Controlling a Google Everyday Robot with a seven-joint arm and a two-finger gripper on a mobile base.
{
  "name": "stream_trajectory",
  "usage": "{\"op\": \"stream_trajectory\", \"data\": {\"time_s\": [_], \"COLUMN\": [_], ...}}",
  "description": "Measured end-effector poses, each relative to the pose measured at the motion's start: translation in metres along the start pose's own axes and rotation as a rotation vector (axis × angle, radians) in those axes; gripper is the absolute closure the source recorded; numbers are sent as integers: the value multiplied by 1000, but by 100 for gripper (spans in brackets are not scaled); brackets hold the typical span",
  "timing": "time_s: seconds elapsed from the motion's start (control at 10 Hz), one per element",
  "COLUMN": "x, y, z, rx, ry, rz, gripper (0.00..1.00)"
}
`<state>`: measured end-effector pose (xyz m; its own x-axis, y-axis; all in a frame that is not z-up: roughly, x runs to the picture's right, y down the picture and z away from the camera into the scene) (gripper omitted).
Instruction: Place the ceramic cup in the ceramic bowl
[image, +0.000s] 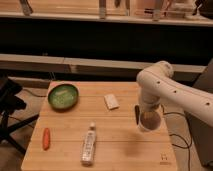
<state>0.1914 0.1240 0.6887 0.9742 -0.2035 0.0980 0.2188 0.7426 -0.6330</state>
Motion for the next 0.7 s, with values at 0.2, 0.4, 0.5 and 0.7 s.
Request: {"op": "stream_trajectory", "data": {"time_s": [0.2,0.4,0.5,0.7], "x": [3,-4,-7,-13], "y": [-1,-10,-13,-22], "z": [-8,-12,-14,-20], "rx": [7,16,20,29], "ry": [5,3,1,3], "rz": [-18,-51,-56,-73], "gripper": [100,100,100,100]}}
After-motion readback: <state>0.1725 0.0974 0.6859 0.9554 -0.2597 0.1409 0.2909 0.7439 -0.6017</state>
